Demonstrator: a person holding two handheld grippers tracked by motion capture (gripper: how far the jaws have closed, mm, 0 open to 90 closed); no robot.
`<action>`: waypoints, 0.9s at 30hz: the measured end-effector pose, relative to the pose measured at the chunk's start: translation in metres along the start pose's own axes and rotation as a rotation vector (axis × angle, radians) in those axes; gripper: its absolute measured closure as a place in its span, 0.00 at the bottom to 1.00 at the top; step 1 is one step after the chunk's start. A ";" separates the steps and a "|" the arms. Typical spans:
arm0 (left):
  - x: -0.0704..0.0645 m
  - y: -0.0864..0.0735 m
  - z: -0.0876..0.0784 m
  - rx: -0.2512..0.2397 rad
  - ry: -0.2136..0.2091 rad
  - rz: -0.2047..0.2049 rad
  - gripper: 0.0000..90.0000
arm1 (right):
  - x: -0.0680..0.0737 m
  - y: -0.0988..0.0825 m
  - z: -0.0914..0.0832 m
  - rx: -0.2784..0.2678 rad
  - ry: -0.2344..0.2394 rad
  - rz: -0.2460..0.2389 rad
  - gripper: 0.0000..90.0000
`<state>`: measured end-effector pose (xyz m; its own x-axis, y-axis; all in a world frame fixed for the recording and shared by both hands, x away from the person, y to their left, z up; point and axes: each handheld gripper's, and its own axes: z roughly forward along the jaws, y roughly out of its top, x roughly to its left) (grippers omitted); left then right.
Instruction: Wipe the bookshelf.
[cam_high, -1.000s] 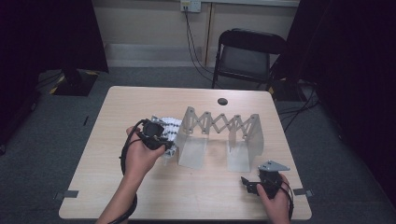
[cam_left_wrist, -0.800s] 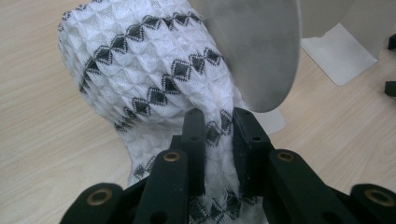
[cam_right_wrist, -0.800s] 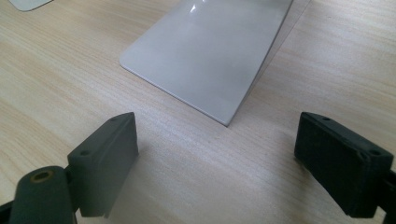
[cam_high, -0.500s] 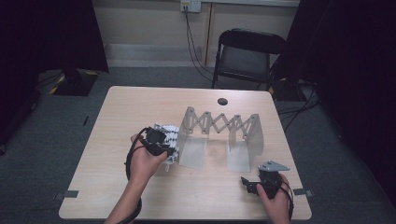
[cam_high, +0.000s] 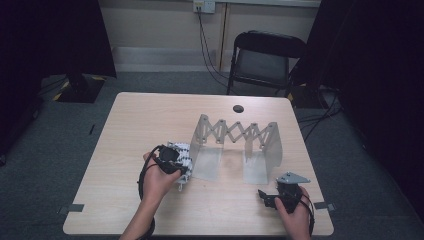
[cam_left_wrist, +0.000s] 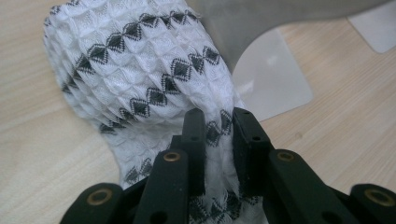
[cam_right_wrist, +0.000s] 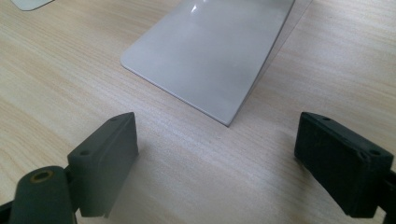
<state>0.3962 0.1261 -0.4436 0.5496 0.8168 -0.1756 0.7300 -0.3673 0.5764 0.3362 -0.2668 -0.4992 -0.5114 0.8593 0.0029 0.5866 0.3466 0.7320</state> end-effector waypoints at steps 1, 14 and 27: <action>0.000 -0.001 0.001 0.002 0.000 0.000 0.85 | 0.000 0.000 0.000 0.000 -0.001 -0.001 0.14; 0.001 -0.012 0.015 0.029 -0.003 0.004 0.85 | 0.000 0.000 0.000 0.000 0.001 -0.001 0.14; 0.001 -0.008 0.008 0.031 -0.004 -0.004 0.85 | 0.000 0.000 0.000 0.000 0.001 -0.002 0.14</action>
<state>0.3945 0.1267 -0.4546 0.5485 0.8164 -0.1807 0.7442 -0.3781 0.5507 0.3361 -0.2667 -0.4992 -0.5132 0.8582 0.0025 0.5857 0.3481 0.7320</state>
